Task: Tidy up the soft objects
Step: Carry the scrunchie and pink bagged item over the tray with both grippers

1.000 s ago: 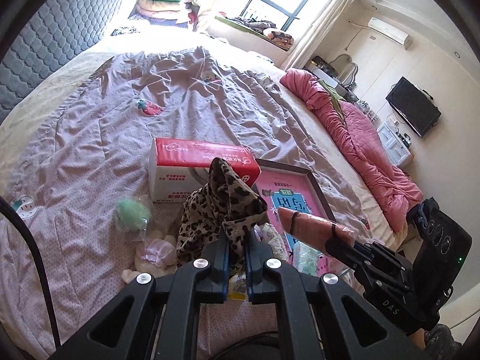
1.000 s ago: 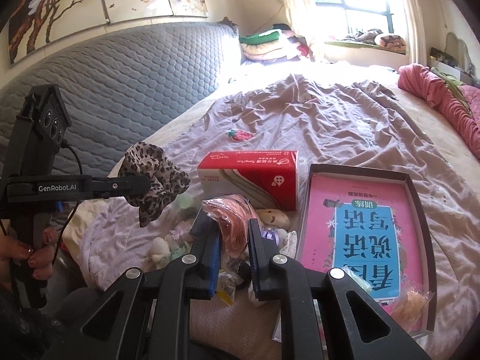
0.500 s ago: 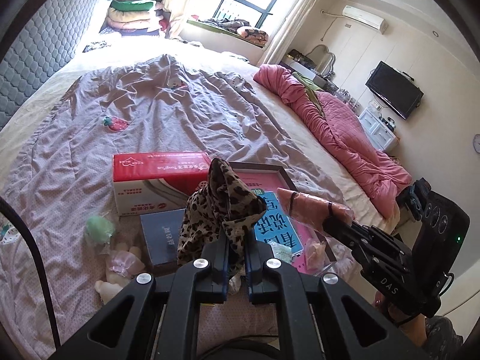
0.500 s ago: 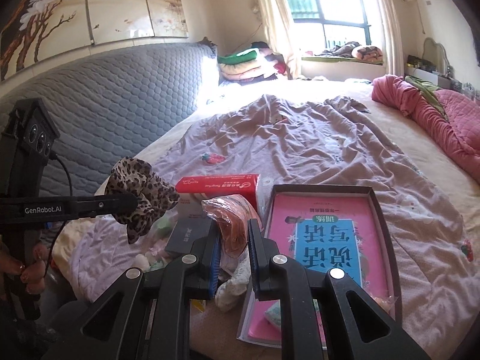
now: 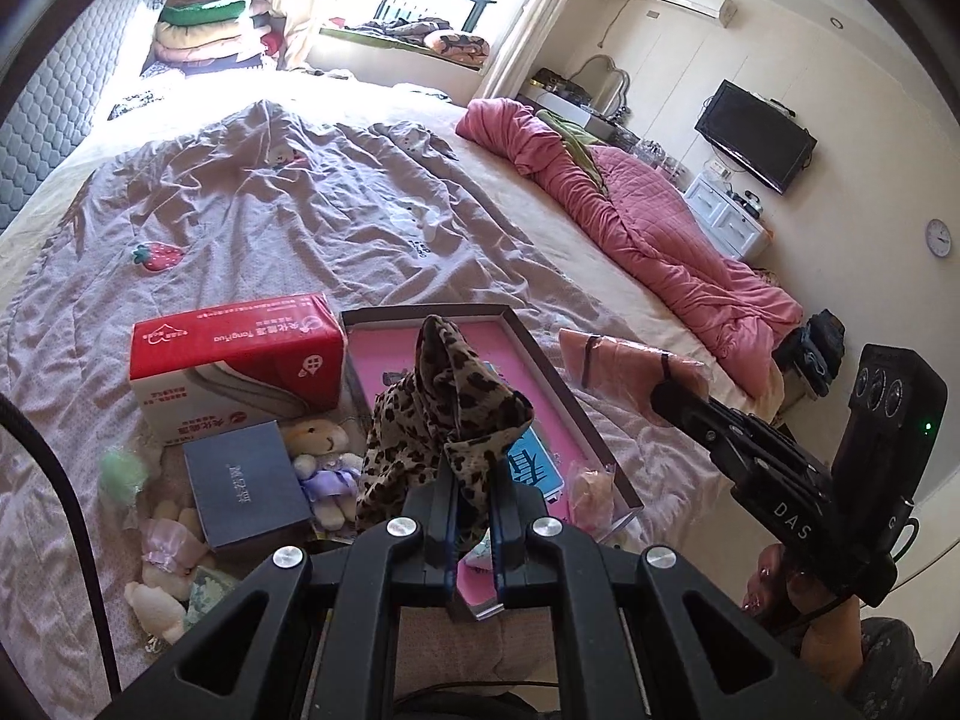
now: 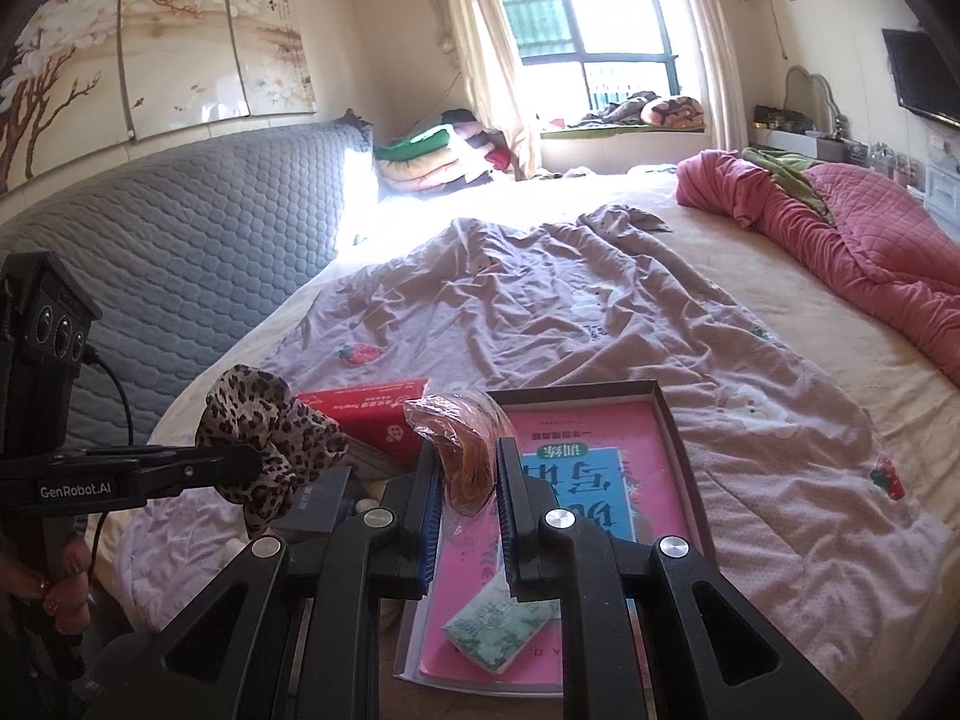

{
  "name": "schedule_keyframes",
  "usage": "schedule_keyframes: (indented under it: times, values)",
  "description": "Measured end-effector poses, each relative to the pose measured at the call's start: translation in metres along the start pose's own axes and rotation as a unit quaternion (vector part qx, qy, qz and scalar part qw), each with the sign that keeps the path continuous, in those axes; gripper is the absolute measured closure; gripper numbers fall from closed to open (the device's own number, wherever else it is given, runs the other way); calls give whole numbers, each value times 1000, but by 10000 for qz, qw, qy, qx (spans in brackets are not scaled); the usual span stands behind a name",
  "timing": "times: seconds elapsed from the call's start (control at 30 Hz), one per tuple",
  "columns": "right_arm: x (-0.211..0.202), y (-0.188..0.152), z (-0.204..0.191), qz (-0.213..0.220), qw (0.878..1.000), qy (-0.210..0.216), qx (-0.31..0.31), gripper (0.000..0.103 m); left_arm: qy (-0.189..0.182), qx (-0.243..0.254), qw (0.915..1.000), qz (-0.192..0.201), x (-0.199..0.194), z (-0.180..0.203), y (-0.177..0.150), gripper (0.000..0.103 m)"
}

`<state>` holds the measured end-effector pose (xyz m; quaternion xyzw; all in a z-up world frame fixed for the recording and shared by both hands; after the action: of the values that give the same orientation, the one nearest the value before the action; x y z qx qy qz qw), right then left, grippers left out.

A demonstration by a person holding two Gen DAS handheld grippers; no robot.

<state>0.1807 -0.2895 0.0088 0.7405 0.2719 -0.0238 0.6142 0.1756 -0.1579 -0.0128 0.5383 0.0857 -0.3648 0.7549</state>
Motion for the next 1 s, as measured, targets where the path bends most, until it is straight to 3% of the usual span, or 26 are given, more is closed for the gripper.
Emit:
schedule_keyframes:
  times: [0.57,1.0]
  values:
    - [5,-36,46,-309,9983,-485,11,86,-54,416,9968,-680,73,27,-30,95]
    - [18,-74,58,-722,9929,-781,-533,86,94,601,9912,-1177,106,22,-67,95]
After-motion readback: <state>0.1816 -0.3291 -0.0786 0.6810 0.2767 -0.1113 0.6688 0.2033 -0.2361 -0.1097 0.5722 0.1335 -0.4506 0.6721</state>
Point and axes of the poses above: each gripper's, at about its wrist camera, not at the fingertips, and x roughly the way its jaws point, z to its right, y to its top, the point moved 10 cm from there along x, roughly the way its jaws point, and after that the axes turned 14 degrees about z, right-handed, at the moved point
